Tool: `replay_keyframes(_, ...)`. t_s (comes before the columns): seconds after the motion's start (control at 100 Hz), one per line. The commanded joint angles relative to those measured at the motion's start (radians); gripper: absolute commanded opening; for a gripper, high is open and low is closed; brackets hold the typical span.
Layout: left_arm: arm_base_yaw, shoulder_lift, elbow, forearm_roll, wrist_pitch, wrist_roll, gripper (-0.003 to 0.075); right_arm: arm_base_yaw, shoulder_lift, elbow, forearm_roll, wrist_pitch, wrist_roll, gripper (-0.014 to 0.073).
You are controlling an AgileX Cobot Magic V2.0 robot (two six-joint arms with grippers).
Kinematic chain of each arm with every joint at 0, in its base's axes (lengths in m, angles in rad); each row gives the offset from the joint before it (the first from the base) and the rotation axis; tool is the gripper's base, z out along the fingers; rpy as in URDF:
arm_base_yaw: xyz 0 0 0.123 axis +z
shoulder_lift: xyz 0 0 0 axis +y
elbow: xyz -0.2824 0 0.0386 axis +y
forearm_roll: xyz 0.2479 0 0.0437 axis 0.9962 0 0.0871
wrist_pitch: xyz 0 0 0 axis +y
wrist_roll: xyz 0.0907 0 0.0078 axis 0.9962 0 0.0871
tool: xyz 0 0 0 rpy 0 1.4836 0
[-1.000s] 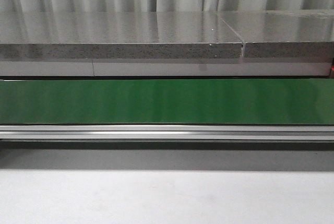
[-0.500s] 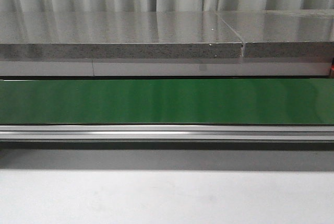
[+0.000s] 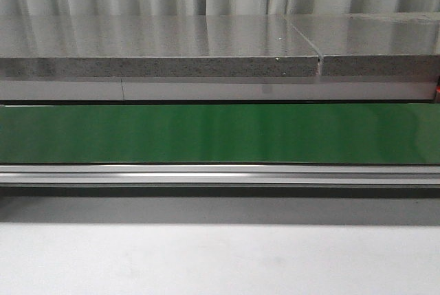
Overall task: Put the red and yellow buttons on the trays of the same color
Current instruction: 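Lift the right gripper out of the tray back above the belt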
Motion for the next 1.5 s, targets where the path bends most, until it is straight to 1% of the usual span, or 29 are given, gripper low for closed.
replay_keyframes(0.0, -0.006, 0.008, -0.028, 0.0, -0.07, 0.0, -0.0019, -0.006, -0.017, -0.023, -0.002, -0.042, 0.001, 0.041)
replay_keyframes(0.09, -0.006, 0.008, -0.028, 0.0, -0.07, 0.0, -0.0019, -0.006, -0.017, -0.023, -0.002, -0.034, 0.001, 0.0448)
replay_keyframes(0.28, -0.006, 0.008, -0.028, 0.0, -0.07, 0.0, -0.0019, -0.006, -0.017, -0.024, -0.002, -0.03, 0.001, 0.0481)
replay_keyframes(0.54, -0.006, 0.008, -0.028, 0.0, -0.07, 0.0, -0.0019, -0.006, -0.03, -0.041, -0.011, 0.003, 0.001, 0.0482)
replay_keyframes(0.69, -0.006, 0.008, -0.028, 0.0, -0.07, 0.0, -0.0019, -0.006, -0.089, -0.083, -0.033, 0.054, 0.001, 0.0482)
replay_keyframes(0.89, -0.006, 0.008, -0.028, 0.0, -0.07, 0.0, -0.0019, 0.004, -0.222, -0.121, -0.038, 0.105, 0.001, 0.0482)
replay_keyframes(0.96, -0.006, 0.008, -0.028, 0.0, -0.07, 0.0, -0.0019, 0.039, -0.273, -0.127, -0.037, 0.11, 0.001, 0.0482)
replay_keyframes(1.27, -0.006, 0.008, -0.028, 0.0, -0.07, 0.0, -0.0019, 0.295, -0.464, -0.162, -0.037, 0.092, -0.047, 0.0482)
replay_keyframes(1.49, -0.006, 0.008, -0.028, 0.0, -0.07, 0.0, -0.0019, 0.424, -0.592, -0.161, -0.037, 0.133, -0.066, 0.0477)
